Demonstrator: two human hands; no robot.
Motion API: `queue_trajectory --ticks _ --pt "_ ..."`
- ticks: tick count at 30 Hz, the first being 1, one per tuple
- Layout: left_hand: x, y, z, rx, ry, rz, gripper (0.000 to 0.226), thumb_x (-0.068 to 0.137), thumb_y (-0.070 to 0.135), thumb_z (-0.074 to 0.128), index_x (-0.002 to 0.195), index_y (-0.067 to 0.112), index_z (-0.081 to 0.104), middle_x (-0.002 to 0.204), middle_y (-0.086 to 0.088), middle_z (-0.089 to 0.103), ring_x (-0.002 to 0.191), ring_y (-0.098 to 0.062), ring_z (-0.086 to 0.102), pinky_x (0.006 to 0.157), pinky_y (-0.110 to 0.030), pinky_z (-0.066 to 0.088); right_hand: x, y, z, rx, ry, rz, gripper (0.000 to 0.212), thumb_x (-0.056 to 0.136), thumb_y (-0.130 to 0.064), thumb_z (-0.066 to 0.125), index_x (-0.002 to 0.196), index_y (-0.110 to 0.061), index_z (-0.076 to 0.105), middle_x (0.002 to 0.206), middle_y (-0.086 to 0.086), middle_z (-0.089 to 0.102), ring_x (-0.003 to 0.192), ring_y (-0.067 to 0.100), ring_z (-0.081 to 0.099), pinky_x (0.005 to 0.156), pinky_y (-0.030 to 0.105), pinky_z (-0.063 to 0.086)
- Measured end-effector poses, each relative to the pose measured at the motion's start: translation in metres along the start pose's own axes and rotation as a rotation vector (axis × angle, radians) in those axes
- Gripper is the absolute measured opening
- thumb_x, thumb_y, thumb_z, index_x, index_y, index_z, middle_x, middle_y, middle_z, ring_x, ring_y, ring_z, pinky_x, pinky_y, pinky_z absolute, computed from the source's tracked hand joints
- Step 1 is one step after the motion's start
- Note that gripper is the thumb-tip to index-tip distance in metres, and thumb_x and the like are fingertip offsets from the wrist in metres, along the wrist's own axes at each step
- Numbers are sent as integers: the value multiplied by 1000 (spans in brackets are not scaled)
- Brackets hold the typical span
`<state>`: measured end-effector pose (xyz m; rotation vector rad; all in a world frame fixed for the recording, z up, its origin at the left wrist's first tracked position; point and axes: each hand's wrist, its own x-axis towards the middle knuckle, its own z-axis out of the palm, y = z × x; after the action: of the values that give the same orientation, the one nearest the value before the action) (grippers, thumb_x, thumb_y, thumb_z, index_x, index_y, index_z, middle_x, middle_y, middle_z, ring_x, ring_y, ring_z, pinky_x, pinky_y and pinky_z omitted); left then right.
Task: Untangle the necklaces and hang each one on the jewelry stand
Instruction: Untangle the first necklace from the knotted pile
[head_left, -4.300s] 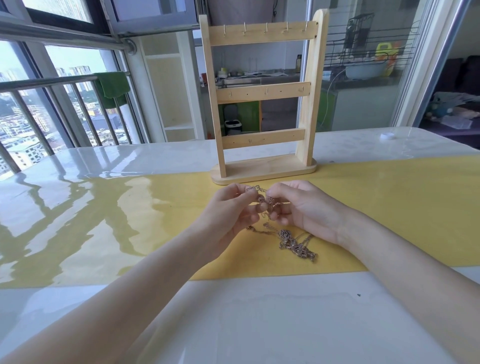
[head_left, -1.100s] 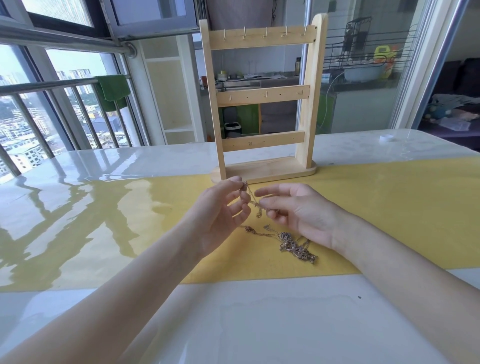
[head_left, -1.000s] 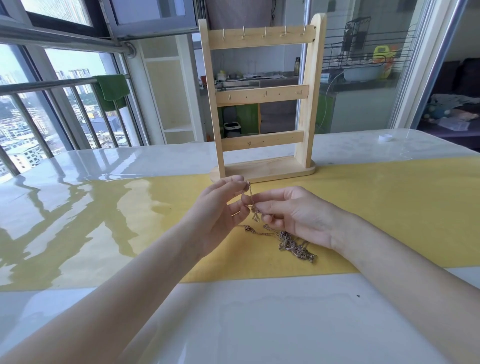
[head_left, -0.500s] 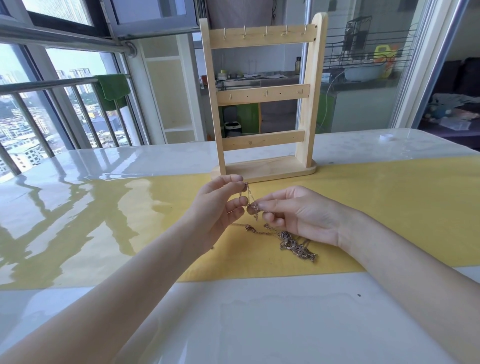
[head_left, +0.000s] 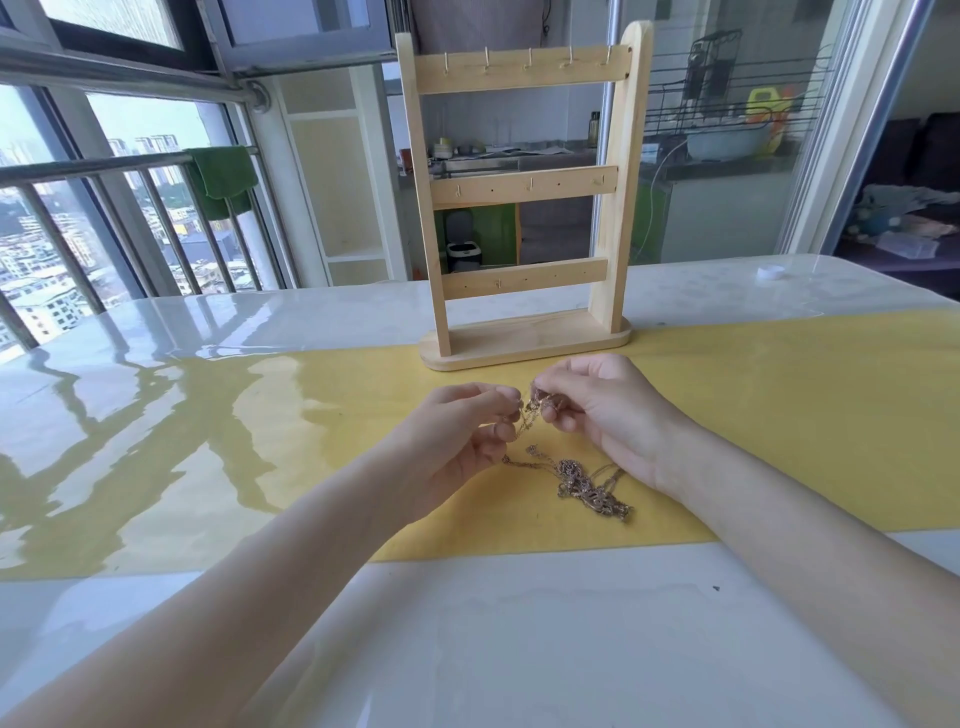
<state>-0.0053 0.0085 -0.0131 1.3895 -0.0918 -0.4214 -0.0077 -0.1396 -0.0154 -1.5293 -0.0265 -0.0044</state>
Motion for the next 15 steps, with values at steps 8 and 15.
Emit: queue_trajectory --ticks 8,15 --pt "-1 0 -4 137 38 7 6 88 11 64 88 7 68 66 3 43 46 -4 35 40 -13 28 -2 1 1 -65 -27 -101 11 93 -3 55 86 0 63 71 6 62 52 6 55 51 16 42" --pt "0 0 -9 206 130 39 13 84 21 70 71 18 67 70 -2 52 55 -11 38 38 -14 29 -1 1 0 35 -55 -22 14 92 -7 57 80 -3 63 72 5 62 51 7 54 47 16 38"
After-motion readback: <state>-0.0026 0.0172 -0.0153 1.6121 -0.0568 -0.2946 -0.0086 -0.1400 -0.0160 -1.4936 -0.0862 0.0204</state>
